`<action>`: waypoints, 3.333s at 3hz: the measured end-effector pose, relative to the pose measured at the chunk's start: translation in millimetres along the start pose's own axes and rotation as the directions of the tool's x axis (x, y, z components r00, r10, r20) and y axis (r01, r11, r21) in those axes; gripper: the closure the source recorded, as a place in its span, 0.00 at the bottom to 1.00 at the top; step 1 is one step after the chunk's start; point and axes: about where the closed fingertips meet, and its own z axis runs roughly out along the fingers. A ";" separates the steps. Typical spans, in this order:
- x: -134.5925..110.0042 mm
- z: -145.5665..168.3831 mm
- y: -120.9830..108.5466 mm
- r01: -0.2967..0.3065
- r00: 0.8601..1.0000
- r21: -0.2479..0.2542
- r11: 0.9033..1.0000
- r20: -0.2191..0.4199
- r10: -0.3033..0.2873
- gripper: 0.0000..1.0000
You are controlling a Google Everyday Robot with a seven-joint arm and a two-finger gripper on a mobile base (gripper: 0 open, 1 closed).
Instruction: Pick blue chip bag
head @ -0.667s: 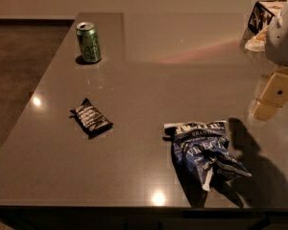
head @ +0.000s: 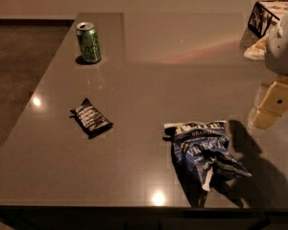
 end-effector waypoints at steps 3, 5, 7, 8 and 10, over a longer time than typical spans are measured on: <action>6.5 45.4 44.3 0.027 0.999 -0.068 0.997 0.039 -0.024 0.00; -9.4 79.2 78.9 0.136 0.991 -0.106 0.985 0.010 -0.136 0.00; -8.0 92.2 85.6 0.151 0.982 -0.154 0.976 -0.086 -0.165 0.41; -12.9 75.2 71.6 0.143 0.983 -0.116 0.983 -0.103 -0.155 0.64; -31.8 17.3 24.7 0.109 0.993 0.013 0.994 -0.040 -0.108 1.00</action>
Offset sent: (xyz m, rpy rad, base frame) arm -0.0301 0.0071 -0.0604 0.0812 0.0698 0.0339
